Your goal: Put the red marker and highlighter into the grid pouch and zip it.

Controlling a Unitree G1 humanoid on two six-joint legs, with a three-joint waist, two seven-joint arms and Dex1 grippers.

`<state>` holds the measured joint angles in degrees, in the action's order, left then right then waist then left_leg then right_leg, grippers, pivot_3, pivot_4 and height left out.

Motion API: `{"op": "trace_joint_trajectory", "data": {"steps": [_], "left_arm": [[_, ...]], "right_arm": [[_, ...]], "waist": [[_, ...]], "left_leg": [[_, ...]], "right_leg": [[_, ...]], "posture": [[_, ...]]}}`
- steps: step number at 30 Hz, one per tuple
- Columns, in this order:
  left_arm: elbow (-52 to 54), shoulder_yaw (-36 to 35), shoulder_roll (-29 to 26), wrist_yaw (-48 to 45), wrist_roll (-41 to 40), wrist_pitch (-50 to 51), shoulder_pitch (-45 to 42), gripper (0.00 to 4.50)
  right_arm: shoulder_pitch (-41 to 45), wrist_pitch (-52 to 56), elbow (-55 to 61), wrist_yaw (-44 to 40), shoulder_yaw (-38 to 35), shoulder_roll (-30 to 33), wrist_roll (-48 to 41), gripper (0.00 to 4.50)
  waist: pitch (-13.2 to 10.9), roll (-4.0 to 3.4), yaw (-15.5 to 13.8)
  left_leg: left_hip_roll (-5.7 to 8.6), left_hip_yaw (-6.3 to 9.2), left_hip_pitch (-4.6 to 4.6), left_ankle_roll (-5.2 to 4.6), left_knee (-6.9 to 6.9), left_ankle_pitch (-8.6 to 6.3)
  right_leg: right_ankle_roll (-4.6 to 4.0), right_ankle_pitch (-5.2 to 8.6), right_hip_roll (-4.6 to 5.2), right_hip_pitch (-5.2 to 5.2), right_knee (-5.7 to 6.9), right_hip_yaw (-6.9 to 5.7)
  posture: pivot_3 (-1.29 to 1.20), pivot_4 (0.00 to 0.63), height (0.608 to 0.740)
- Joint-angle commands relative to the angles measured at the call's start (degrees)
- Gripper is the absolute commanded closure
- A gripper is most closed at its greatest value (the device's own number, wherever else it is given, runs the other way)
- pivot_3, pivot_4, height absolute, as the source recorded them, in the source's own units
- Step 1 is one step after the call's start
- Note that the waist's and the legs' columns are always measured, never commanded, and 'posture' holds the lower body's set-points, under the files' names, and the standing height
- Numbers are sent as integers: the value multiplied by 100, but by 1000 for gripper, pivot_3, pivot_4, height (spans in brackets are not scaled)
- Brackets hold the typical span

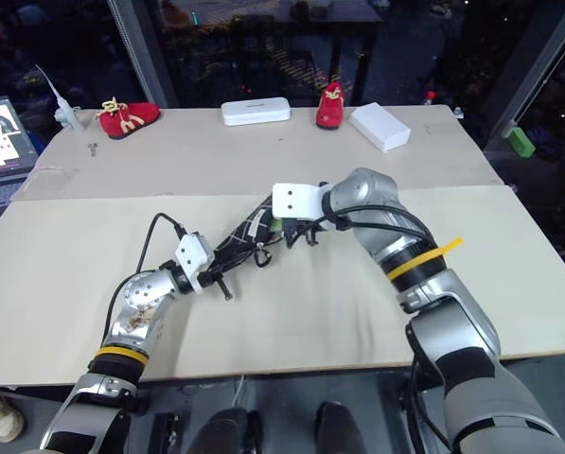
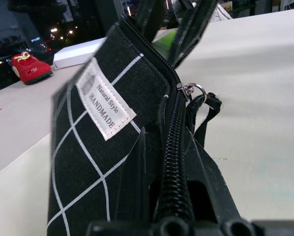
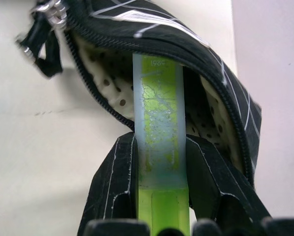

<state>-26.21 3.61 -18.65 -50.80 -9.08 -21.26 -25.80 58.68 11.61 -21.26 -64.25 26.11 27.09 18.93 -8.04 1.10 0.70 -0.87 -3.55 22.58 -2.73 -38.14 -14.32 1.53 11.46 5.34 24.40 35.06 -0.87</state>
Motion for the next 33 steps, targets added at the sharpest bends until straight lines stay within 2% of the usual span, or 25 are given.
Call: {"op": "trace_joint_trajectory", "data": {"steps": [1, 6, 17, 33], "left_arm": [[104, 30, 28, -61, -45, -164, -43, 4500], [67, 28, 14, -102, -48, -165, -42, 4500], [42, 72, 53, -161, -17, -203, -6, 4500], [42, 185, 118, -216, -17, -275, 69, 4500]], "right_arm": [[-230, -473, 676, -299, -13, 532, 30, 3516], [-303, -389, 953, -488, -110, 860, 21, 3516], [21, -20, 835, -809, -451, 1037, -365, 3516], [62, 524, 303, 52, -356, 31, -301, 3516]], "waist": [[0, 0, -9], [0, 0, 9], [0, 0, -1], [0, 0, 2]], "left_leg": [[0, 0, 0, 0, 0, 0], [2, -1, 2, 0, -1, 0], [-3, -2, -16, 2, -3, 1], [-2, -3, -13, 2, -3, 1]], "right_leg": [[0, 0, 0, -1, -1, 0], [0, 0, 2, 0, -3, 1], [-3, 2, 0, -4, -6, 8], [-3, 1, 3, -2, -1, 7]], "posture": [[0, 150, 740], [0, 150, 740], [0, 150, 740], [0, 150, 740]]}}
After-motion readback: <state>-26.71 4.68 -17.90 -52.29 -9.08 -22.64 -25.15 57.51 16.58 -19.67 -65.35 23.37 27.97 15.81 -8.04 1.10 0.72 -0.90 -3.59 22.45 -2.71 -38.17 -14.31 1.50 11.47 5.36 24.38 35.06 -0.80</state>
